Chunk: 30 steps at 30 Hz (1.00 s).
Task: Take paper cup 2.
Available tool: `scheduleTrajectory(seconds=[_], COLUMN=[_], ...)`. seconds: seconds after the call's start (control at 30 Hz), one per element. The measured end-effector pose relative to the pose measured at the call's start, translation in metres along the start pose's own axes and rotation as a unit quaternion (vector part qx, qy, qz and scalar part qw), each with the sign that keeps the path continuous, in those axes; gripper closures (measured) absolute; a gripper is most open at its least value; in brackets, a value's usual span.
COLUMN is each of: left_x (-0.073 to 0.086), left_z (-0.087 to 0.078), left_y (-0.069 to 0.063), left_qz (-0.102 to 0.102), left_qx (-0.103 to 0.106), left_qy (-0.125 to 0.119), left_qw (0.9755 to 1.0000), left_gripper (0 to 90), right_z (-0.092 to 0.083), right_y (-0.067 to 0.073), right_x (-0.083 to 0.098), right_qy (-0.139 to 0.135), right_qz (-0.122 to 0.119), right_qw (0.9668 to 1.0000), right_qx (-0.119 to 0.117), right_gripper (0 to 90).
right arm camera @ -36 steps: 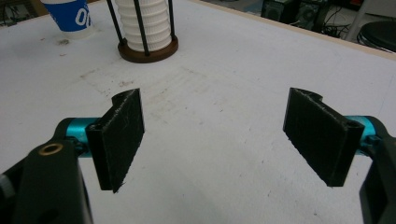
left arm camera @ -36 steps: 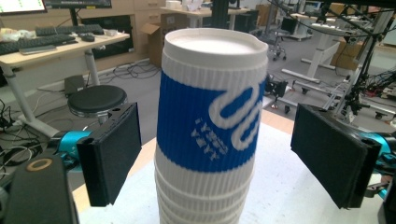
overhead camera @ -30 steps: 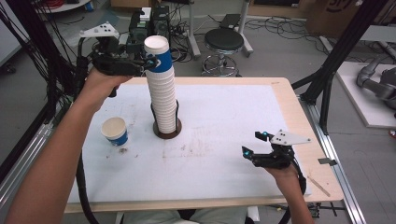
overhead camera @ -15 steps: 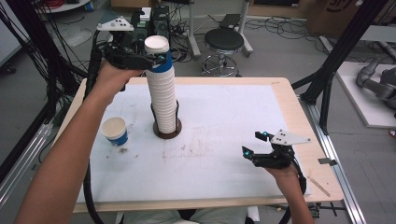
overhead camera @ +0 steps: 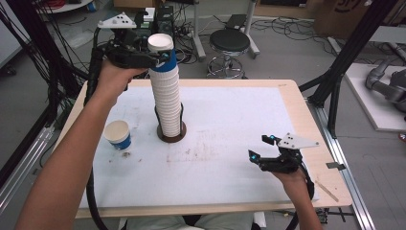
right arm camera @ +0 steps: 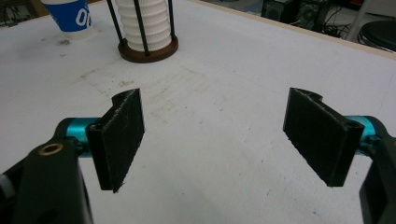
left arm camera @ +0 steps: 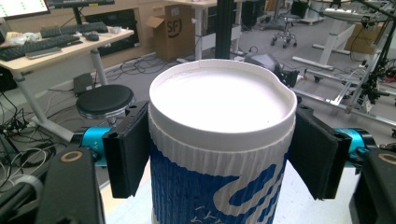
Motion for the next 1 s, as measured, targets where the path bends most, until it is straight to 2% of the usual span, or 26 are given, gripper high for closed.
scheduleTrajectory(seconds=[0.47,1.0], left_x=[-0.025,-0.051], left_z=[-0.019,-0.061], left_y=[-0.007,-0.009], left_qz=[-0.005,0.001], left_qx=[0.010,0.011], left_qy=[-0.036,-0.094], left_qw=[0.9993,0.9955], left_gripper=[28.2,28.5], right_z=[0.000,0.000], right_y=[0.001,0.002], right_x=[0.000,0.000], right_qy=[-0.001,0.000], right_qz=[0.001,0.001], right_qw=[1.0000,1.0000], right_qx=[0.000,-0.002], right_gripper=[21.1,21.1])
Point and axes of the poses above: each handheld gripper's, and its own axes: z roughly forward along the jaws, x roughly out of its underside, y roughly to its left, the point moved 6 cm from there along z, roughly forward along the jaws, and after that the axes turned 14 degrees about -z, right-handed, at the moved point
